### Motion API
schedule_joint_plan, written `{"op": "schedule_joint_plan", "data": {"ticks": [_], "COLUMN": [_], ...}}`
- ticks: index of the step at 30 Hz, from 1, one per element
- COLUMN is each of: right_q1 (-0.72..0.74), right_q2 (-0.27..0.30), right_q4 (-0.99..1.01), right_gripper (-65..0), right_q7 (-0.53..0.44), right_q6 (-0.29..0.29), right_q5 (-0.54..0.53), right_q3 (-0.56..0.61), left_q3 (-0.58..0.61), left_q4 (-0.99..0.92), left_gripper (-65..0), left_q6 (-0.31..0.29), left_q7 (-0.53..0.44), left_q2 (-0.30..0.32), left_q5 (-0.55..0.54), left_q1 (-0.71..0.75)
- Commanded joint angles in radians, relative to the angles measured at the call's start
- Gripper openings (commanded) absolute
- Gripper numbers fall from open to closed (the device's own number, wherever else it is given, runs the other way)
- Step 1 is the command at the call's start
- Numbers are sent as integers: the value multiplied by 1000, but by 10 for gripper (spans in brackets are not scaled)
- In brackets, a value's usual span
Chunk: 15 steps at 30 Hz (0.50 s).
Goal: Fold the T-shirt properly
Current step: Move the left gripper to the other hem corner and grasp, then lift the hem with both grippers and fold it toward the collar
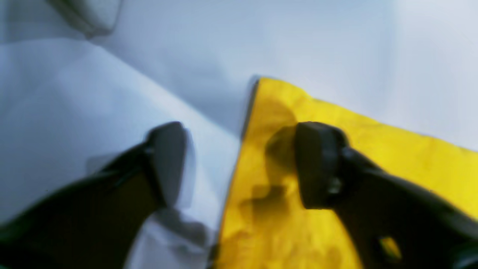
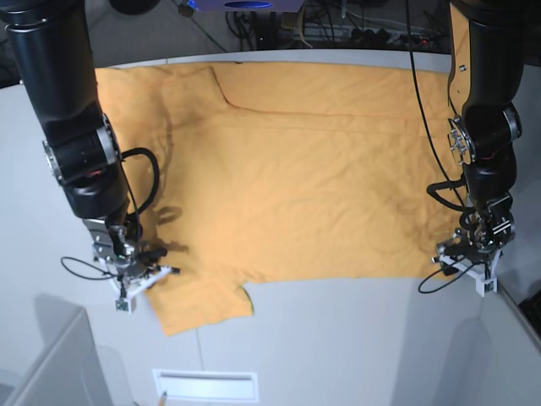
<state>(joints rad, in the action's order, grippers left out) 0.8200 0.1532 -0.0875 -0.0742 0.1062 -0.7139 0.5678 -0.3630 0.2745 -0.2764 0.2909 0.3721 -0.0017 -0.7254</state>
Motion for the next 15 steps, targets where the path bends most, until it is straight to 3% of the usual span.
{"op": "schedule_joint_plan", "data": {"ticks": [1,5,15], "right_q1": [38,37,17], "right_q2": [7,7,32], "right_q4": [-11,-11,-103], "right_gripper": [-650,-650,-650], "right_q7": [-11,-11,-43], "right_q6": [5,5,2], "right_q5": [-3,-3,-3], "right_q3": [1,1,-4], "left_q3": [0,0,0], "left_q4": [-2,-1,101], "left_gripper": [-318,-650,-650], "left_q6": [-8,-8,-8], "left_q7": [67,66,78], "left_q2": [-5,-14,-11], "left_q5": [2,2,1], "left_q1": [0,0,0]}}
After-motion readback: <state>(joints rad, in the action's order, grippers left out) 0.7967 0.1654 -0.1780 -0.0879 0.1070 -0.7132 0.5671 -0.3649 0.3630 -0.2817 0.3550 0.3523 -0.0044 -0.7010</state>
